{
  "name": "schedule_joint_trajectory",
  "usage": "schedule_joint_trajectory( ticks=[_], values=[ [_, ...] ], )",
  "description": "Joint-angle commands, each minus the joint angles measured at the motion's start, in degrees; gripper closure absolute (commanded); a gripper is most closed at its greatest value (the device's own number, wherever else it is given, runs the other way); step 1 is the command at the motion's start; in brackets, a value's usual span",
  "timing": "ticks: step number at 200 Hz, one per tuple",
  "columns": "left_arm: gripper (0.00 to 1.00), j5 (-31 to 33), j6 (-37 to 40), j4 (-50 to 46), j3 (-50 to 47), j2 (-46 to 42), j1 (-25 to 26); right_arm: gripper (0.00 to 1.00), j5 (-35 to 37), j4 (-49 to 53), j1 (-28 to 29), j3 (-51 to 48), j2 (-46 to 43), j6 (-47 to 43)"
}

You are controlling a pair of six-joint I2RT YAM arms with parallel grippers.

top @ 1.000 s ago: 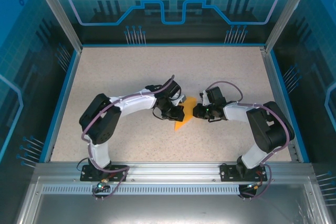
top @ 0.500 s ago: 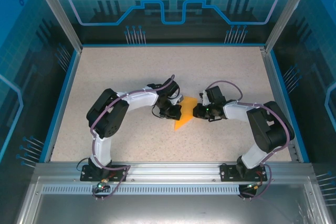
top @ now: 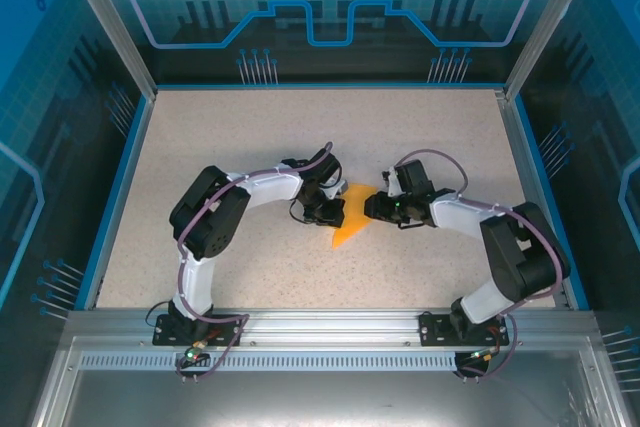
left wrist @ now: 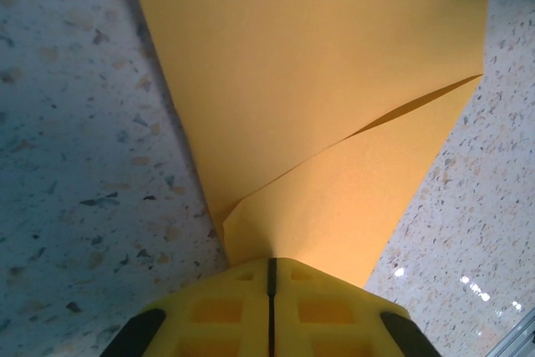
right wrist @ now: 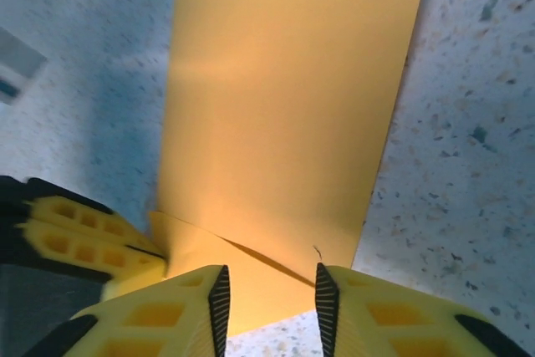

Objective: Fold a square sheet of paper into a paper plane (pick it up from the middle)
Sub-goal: Third fold the triangle at the center of the table.

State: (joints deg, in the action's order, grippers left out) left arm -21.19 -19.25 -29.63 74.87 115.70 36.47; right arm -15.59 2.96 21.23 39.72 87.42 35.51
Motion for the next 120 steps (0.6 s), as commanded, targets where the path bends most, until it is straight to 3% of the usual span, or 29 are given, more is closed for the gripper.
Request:
schedule_joint_trajectory(
  ticks=[1, 120],
  values=[
    [0.92, 0.6, 1.4, 0.8, -0.1, 1.2, -0.3, 0.61, 0.1, 2.0, -1.3, -2.2, -3.8, 3.2],
    [0.97, -0.1, 1.2, 2.1, -2.5, 0.3, -0.8, 0.58, -0.3, 4.5, 1.1, 0.8, 2.4, 6.9]
  ],
)
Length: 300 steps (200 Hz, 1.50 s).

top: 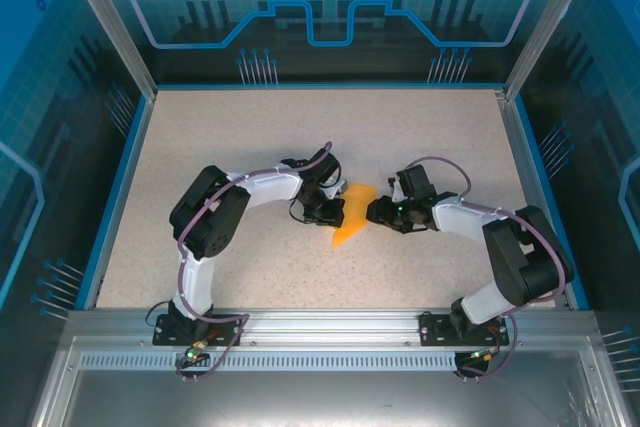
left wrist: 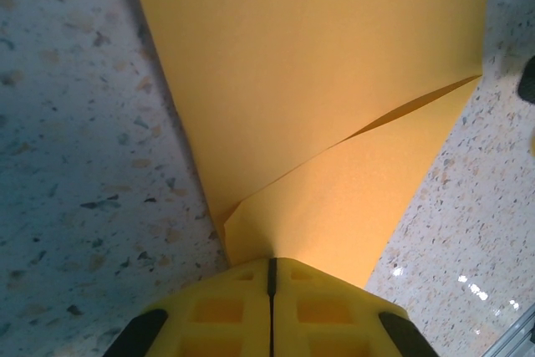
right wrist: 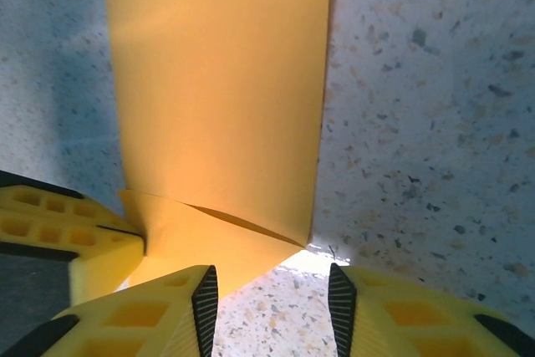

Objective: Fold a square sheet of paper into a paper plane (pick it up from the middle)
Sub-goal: Third fold the triangle at the center of the table.

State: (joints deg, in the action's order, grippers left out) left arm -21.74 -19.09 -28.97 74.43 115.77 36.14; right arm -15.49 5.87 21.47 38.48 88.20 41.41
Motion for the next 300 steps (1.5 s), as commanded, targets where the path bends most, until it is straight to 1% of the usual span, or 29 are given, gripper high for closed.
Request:
schedule_joint_trajectory(
  ticks=[1, 42, 88, 178, 212, 267, 300],
  values=[
    [0.97, 0.4, 1.1, 1.4, -2.1, 0.2, -0.5, 0.58, -0.4, 1.5, 0.9, 2.1, 1.7, 1.0],
    [1.0, -0.1, 0.8, 2.3, -3.6, -0.8, -0.6, 0.58, -1.0, 0.1, 1.8, 3.1, 3.4, 1.7],
    [1.0, -1.4, 0.2, 4.1, -5.5, -1.2, -1.2, 0.58, -1.9, -0.6, 2.5, 4.4, 4.6, 2.5],
    [1.0, -1.8, 0.3, 4.8, -6.3, -0.9, -1.5, 0.59, -4.1, -4.2, 2.7, 2.8, 2.0, 6.1],
    [1.0, -2.8, -0.5, 5.4, -6.6, -2.3, -1.6, 0.58, -0.2, 1.7, 2.7, 3.7, 0.6, 5.0],
    [0.94, -4.6, -1.7, 4.3, -4.0, -6.0, -1.5, 0.55, 1.4, 3.2, 2.9, 3.1, -0.2, 5.1],
    [0.91, -3.5, -0.9, 2.5, -2.3, -7.4, -1.7, 0.52, 1.9, 3.5, 2.9, 2.8, -0.7, 5.1]
  ],
)
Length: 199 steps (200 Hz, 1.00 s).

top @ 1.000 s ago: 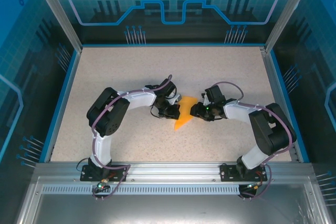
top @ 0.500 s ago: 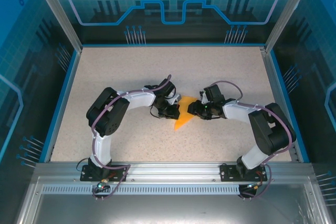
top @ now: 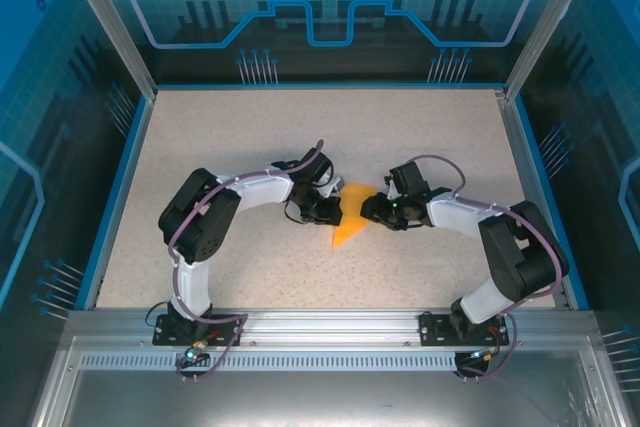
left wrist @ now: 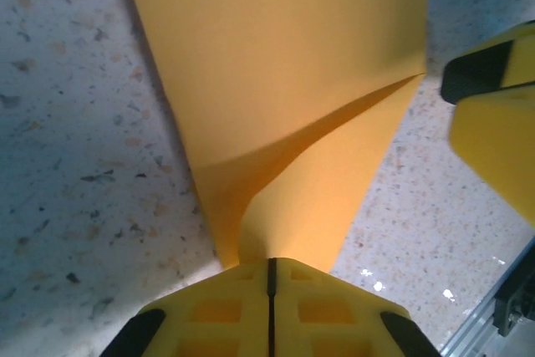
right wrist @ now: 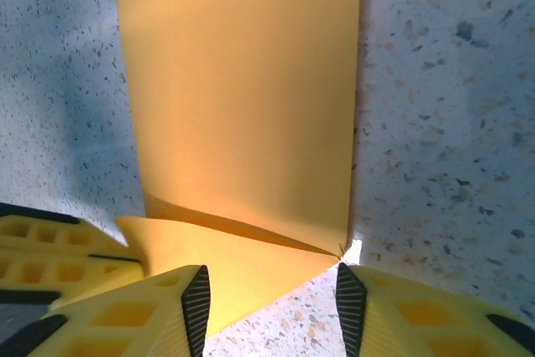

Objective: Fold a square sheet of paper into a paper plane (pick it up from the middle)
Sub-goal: Third fold the triangle at the center of the table.

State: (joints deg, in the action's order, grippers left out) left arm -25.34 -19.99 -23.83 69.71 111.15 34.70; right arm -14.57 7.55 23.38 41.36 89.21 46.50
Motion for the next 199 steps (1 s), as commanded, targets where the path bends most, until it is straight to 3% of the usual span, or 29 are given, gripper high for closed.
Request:
schedule_joint_trajectory(
  ticks=[1, 117, 199],
  values=[
    [0.91, 0.2, 0.0, -2.7, 2.5, -2.8, -0.2, 0.52, 0.9, 1.9, 1.0, 0.0, -1.8, -0.1],
    [0.87, 2.5, 1.9, -3.6, 3.0, 0.9, -0.3, 0.48, -1.7, -1.9, 0.8, -0.2, 0.3, 2.3],
    [0.88, 2.1, 2.0, -2.7, 2.1, 1.5, -0.4, 0.48, 1.9, 2.0, 1.0, 1.4, 2.0, 0.7]
  ],
)
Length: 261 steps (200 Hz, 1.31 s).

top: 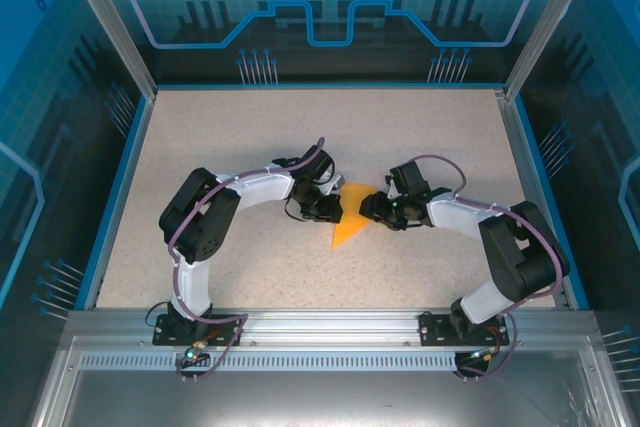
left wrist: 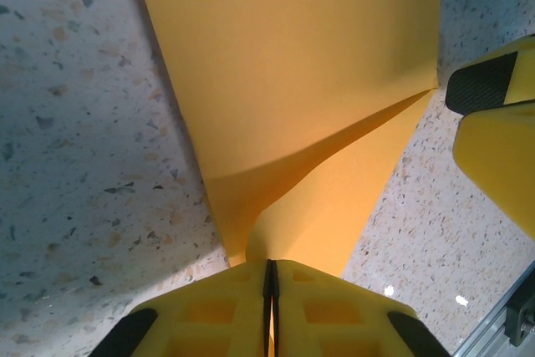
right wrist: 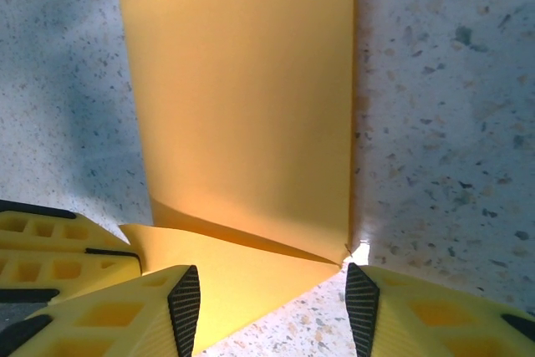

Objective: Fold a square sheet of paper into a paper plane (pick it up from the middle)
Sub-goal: Third fold the triangle at the center of the table, then fourth fold the wing at the center of the table.

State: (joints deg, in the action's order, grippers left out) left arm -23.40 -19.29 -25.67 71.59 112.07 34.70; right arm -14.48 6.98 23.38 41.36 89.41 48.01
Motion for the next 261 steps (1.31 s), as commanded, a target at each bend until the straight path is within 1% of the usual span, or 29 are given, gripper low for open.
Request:
schedule_joint_trajectory(
  ticks=[1, 63, 125, 167, 196, 261],
  values=[
    [0.88, 0.1, 1.3, -0.9, 0.2, 0.6, -0.4, 0.47, 1.8, 2.6, 1.0, 1.4, 1.8, -0.8],
    [0.89, 0.2, 1.5, -1.1, 0.2, 0.7, -0.4, 0.49, -2.4, -4.1, 1.2, 0.5, 3.0, 1.1],
    [0.9, 0.1, 1.5, -0.9, -0.2, 1.3, -0.7, 0.51, -3.3, -4.0, 1.2, 0.6, 1.0, 1.5],
    [0.91, 0.0, 1.6, -0.6, -0.3, 1.9, -0.8, 0.53, -5.3, -7.1, 1.3, -0.6, 0.4, 3.3],
    [0.91, -0.1, 1.7, -0.3, -0.5, 2.4, -1.0, 0.56, -6.4, -9.2, 1.4, -1.1, 0.4, 4.6],
    [0.93, -0.6, 1.4, 0.7, -0.2, 3.9, -1.1, 0.7, -6.4, -9.9, 3.0, -1.5, 0.1, 5.4]
  ],
)
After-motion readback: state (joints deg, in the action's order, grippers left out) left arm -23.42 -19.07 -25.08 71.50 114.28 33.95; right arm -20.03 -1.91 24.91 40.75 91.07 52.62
